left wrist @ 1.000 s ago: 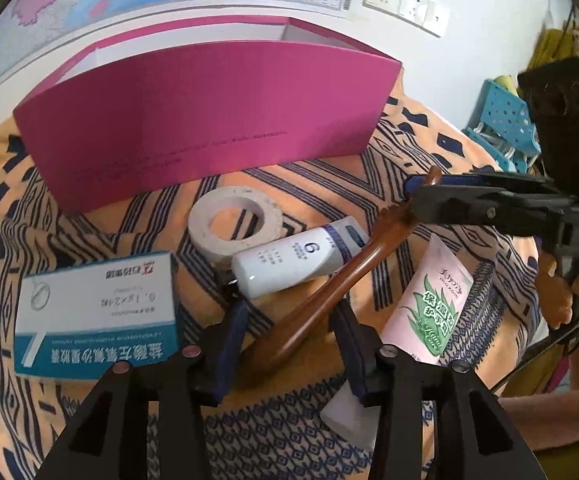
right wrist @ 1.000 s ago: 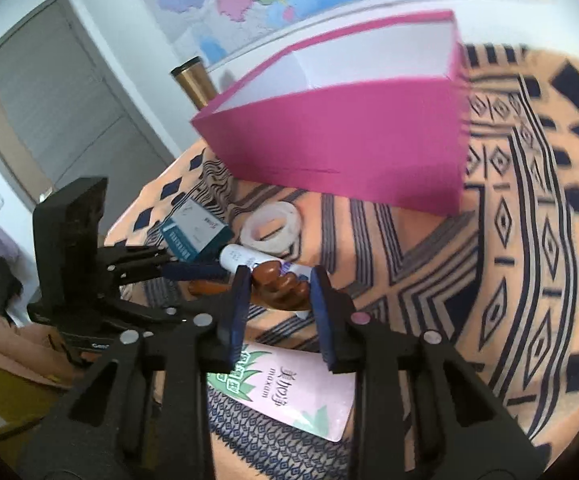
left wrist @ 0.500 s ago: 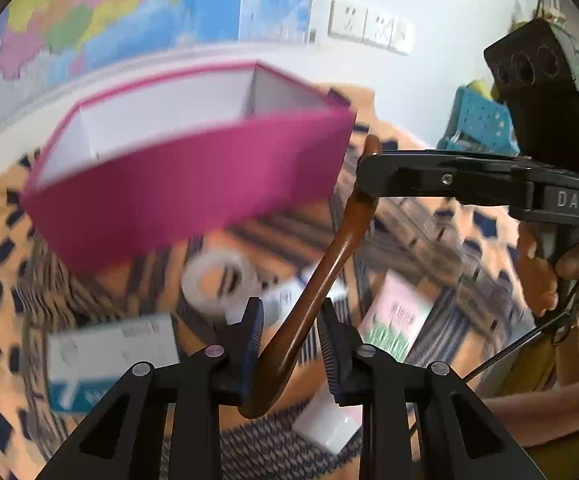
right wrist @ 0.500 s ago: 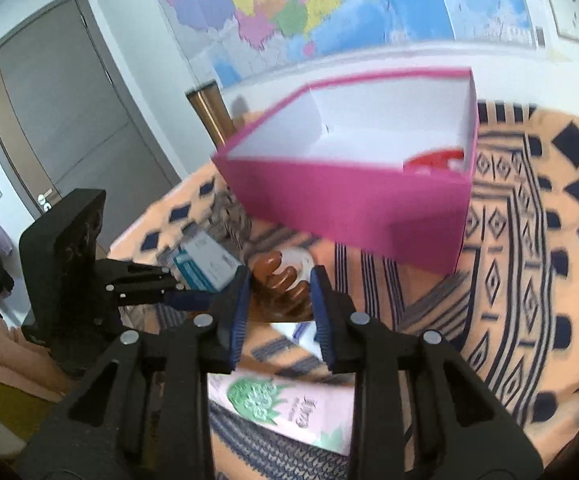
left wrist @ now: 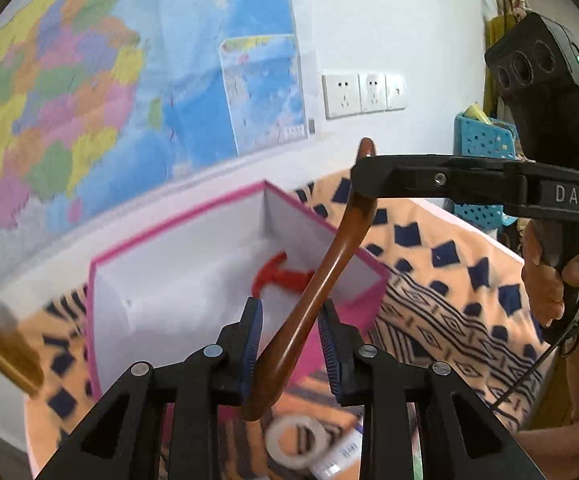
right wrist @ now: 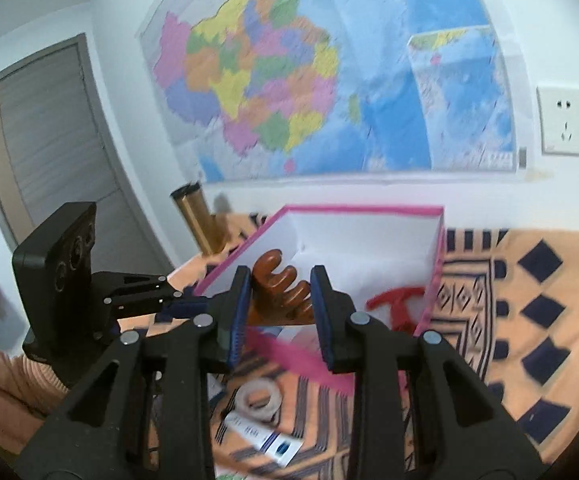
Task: Organize rigid objects
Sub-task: 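Lift the back scratcher with the right gripper and lower it into the magenta box, then open the right gripper to release the scratcher and withdraw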
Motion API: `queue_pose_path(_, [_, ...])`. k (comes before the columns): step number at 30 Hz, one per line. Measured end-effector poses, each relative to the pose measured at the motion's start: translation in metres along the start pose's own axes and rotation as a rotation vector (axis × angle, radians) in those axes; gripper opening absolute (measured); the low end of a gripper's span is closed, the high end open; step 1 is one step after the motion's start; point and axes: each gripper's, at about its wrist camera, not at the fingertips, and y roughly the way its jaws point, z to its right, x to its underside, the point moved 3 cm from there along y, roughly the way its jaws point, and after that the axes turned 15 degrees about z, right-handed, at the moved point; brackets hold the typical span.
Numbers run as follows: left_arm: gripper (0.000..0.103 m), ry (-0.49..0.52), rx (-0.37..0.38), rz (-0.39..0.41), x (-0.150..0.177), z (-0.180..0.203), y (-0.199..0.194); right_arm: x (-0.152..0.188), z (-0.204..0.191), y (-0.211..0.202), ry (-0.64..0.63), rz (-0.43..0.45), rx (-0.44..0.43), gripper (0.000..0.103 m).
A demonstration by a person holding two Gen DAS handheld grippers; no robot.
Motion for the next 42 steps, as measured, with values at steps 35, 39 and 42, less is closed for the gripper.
queue_pose_path(35, [0.043, -0.22, -0.061, -0.005, 0.043, -0.052, -0.001, 0.026, 0.047, 0.027, 0.021, -0.109, 0.18, 0.036])
queue_pose_path(39, [0.046, -0.285, -0.052, 0.005, 0.057, -0.056, -0.025, 0.034, 0.03, 0.004, 0.016, -0.107, 0.123, 0.043])
queue_pose_path(42, [0.047, -0.316, -0.036, -0.008, 0.073, -0.051, -0.038, 0.052, 0.021, -0.011, 0.033, -0.143, 0.086, 0.044])
